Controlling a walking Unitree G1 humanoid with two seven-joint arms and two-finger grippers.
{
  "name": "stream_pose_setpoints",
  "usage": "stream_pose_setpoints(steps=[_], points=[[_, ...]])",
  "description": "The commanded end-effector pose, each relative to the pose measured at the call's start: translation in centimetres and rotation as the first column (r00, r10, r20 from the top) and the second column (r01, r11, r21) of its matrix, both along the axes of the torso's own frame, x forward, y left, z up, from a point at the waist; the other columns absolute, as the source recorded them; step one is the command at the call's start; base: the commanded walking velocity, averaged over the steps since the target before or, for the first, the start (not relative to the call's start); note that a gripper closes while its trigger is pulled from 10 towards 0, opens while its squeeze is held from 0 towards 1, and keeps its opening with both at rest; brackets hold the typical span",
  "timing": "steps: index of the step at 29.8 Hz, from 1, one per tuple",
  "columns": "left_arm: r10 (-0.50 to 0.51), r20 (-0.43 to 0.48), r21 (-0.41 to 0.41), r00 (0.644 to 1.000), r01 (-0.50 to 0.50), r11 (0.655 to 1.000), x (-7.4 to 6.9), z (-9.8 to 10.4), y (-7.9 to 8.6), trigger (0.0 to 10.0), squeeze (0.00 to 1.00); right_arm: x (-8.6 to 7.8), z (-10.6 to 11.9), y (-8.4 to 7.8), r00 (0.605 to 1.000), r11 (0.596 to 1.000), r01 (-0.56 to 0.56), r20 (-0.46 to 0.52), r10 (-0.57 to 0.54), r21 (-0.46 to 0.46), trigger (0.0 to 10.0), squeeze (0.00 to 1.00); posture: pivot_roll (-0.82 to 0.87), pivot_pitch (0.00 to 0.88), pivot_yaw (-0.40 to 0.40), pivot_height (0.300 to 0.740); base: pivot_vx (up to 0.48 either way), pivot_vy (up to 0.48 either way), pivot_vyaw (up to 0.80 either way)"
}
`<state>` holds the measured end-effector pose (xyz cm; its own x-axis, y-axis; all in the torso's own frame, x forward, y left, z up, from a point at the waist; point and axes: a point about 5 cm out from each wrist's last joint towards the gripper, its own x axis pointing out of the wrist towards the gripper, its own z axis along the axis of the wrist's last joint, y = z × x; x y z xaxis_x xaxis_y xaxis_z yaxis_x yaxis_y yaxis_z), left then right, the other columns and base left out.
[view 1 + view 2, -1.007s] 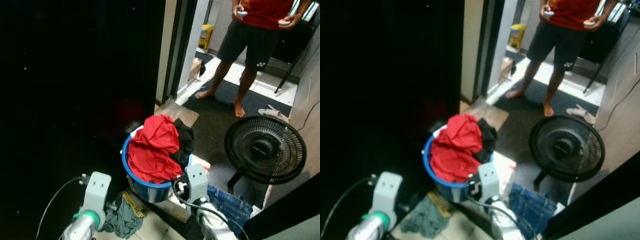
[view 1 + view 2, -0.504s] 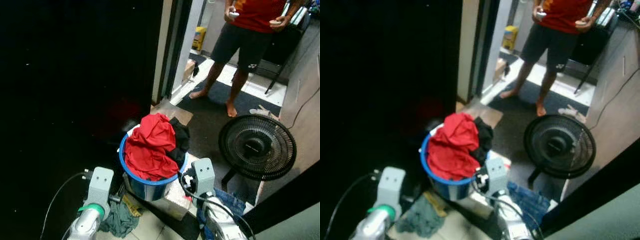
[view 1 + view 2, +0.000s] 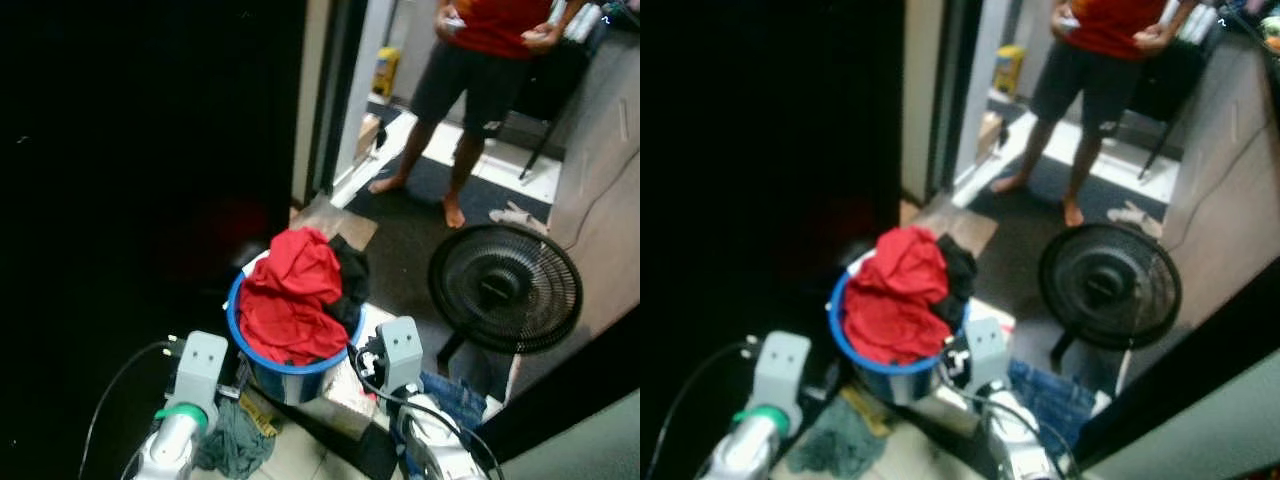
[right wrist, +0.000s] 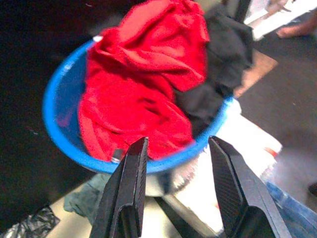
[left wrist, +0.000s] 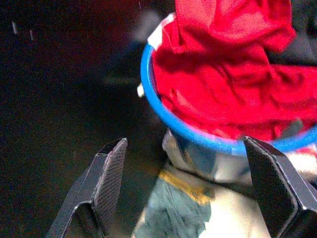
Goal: Clothes washing
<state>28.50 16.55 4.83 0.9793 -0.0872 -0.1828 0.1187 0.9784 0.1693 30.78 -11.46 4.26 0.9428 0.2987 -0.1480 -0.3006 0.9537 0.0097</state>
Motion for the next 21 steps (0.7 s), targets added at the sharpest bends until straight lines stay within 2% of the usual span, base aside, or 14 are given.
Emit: stream_pose_setpoints(steps=[1, 21], points=[[-0.021, -0.023, -0.003, 1.000, 0.021, 1.000, -0.33, -0.68, -0.68, 10.0, 0.00, -0.30, -0.51, -0.82, 0.999, 1.000, 0.030, -0.013, -0.030, -0.008, 10.0, 0.00, 0.03, 0.092, -0.045, 0.740, 0.450, 0.000, -0.45], [-0.024, -0.012, 0.002, 1.000, 0.024, 1.000, -0.21, -0.80, -0.63, 10.0, 0.00, 0.04, -0.04, -0.47, 1.000, 0.999, 0.016, 0.026, -0.015, -0.040, 10.0, 0.00, 0.04, 0.091, -0.039, 0.740, 0.442, 0.000, 0.00]])
